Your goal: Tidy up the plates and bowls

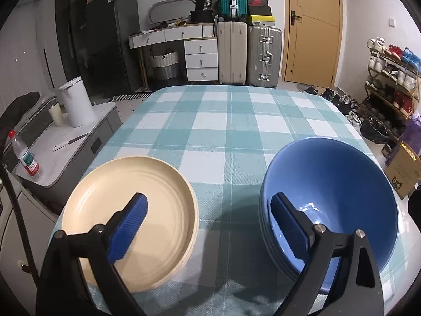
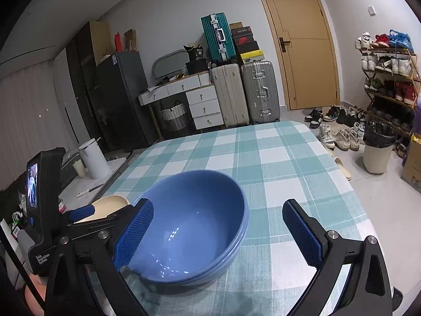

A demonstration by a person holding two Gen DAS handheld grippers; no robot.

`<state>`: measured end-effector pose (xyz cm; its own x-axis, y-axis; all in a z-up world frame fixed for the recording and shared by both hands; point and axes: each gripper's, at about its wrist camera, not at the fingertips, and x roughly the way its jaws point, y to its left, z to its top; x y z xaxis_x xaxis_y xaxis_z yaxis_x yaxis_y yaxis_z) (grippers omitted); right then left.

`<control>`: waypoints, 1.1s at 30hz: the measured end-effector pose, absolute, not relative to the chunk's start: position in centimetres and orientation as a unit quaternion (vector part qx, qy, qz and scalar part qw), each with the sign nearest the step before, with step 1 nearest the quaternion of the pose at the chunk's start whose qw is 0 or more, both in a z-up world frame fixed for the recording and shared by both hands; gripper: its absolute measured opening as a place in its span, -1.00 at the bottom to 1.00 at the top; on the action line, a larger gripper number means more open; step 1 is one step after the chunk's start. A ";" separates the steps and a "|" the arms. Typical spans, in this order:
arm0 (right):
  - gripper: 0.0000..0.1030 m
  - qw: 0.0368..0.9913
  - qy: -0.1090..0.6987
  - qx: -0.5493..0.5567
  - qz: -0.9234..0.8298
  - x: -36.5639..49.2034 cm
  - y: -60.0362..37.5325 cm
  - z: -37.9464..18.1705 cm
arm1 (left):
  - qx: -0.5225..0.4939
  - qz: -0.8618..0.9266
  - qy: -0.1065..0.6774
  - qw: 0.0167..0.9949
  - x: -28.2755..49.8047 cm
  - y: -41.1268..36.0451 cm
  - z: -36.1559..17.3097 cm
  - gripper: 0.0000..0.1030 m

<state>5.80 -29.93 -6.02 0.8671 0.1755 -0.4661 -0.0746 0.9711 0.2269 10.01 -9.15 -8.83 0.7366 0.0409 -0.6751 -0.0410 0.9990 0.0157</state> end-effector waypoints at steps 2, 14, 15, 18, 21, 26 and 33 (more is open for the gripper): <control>0.95 0.954 0.267 0.116 0.073 6.0 -30.1 -6.3 | -0.004 0.014 0.370 0.929 10.1 -9.2 -9.1 0.89; 0.95 0.935 0.300 0.172 0.081 7.8 -31.9 -7.4 | -0.021 -0.019 0.424 0.905 11.6 -9.6 -10.8 0.89; 0.95 0.932 0.306 0.175 0.083 8.2 -32.1 -7.5 | -0.025 -0.023 0.428 0.903 11.9 -9.6 -10.9 0.90; 0.95 0.929 0.314 0.178 0.081 9.2 -32.5 -7.7 | -0.021 -0.027 0.436 0.899 12.4 -9.9 -11.1 0.90; 0.95 0.921 0.334 0.183 0.084 10.5 -32.9 -8.0 | -0.019 -0.038 0.453 0.890 13.1 -10.1 -11.4 0.90; 0.95 0.898 0.387 0.193 0.086 13.2 -33.1 -9.2 | -0.025 -0.061 0.491 0.869 14.4 -10.3 -11.8 0.90; 0.94 0.855 0.467 0.207 0.086 16.4 -33.1 -12.0 | -0.029 -0.102 0.518 0.849 15.9 -10.8 -11.5 0.90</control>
